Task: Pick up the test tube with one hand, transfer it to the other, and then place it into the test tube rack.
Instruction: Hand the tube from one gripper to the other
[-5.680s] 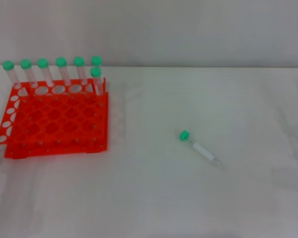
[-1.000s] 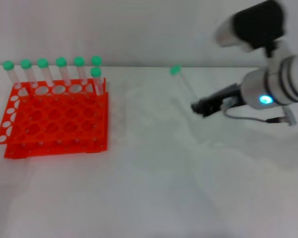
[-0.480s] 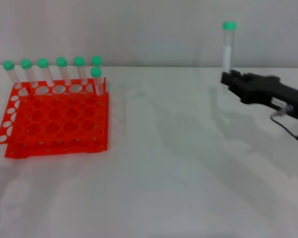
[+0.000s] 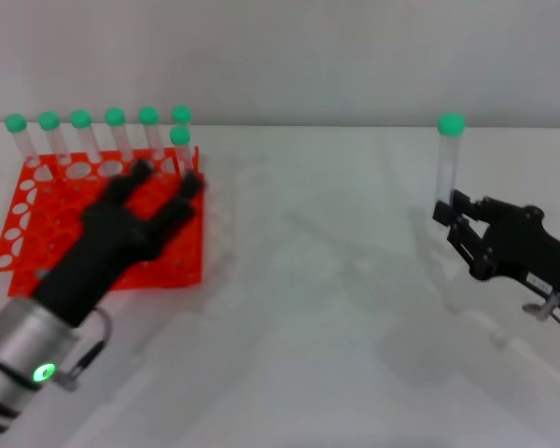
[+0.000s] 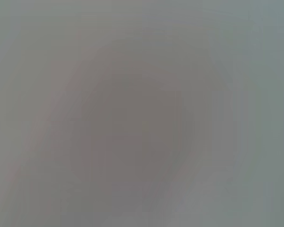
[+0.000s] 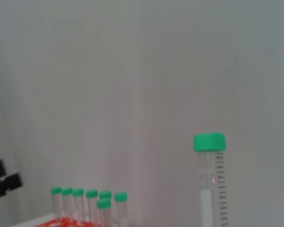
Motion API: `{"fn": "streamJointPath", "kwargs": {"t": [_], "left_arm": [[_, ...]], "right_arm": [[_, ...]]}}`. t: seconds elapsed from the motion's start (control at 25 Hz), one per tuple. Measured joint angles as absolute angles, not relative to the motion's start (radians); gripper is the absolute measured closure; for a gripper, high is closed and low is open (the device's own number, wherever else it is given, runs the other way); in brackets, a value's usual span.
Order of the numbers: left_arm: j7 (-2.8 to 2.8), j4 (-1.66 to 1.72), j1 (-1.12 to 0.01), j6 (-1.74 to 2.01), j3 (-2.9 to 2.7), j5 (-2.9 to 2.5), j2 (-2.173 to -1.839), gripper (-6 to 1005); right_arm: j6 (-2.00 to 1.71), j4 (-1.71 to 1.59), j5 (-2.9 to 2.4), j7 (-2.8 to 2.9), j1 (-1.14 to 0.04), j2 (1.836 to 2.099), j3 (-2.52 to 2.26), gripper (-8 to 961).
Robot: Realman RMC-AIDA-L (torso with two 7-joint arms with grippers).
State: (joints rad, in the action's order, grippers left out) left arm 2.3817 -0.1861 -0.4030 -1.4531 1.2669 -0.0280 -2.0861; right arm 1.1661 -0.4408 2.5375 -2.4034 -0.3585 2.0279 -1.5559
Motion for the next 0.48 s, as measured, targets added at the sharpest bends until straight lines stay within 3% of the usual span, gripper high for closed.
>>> {"fn": "streamJointPath", "kwargs": {"t": [0.48], "left_arm": [[2.377, -0.443, -0.458, -1.194, 0.967, -0.060, -2.090, 250]], "right_arm": [[1.195, -0.364, 2.662, -2.593, -0.348, 2.028, -1.730, 767]]}}
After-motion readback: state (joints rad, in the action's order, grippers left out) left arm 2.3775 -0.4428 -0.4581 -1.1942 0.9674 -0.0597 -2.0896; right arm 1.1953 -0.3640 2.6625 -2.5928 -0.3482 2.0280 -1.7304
